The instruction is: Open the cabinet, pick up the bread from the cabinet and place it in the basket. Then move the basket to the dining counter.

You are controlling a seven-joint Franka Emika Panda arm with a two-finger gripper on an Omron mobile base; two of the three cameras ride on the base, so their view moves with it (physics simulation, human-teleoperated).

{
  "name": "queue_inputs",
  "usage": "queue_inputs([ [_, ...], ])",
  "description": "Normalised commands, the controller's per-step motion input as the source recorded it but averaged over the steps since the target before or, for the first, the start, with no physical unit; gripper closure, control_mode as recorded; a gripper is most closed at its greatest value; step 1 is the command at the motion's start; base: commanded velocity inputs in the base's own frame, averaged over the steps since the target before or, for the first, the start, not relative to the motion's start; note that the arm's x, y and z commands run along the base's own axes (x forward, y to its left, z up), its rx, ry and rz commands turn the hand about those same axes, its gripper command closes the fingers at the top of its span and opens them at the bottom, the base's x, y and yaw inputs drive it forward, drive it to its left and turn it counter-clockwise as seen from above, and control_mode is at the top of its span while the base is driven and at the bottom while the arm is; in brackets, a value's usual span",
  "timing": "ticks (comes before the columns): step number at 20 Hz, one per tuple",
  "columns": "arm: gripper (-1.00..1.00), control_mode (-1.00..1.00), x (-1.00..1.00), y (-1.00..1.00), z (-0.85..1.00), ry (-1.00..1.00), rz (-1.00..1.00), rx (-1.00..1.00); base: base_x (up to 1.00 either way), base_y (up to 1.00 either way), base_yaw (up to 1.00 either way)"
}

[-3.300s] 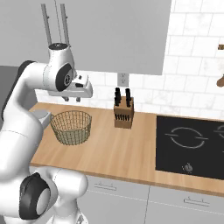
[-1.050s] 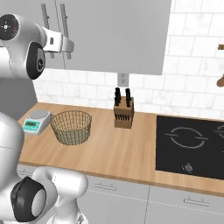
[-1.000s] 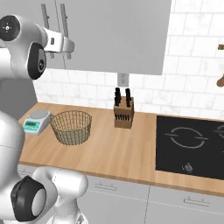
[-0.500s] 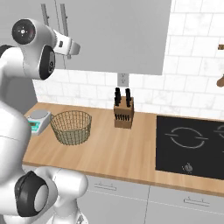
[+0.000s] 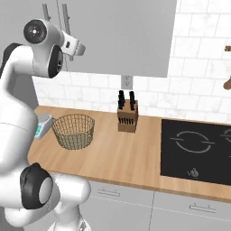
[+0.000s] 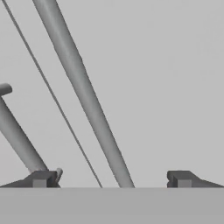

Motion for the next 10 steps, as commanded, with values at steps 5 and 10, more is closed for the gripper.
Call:
queue_inputs([
  [5,-1.00,-1.00,0.40,0.00,-0.01,0.00,0.00,0.01,0.00,0.00,0.00],
  [10,-1.00,-1.00,0.49,0.11,-0.05,0.00,0.01,0.00,0.00,0.00,0.00],
])
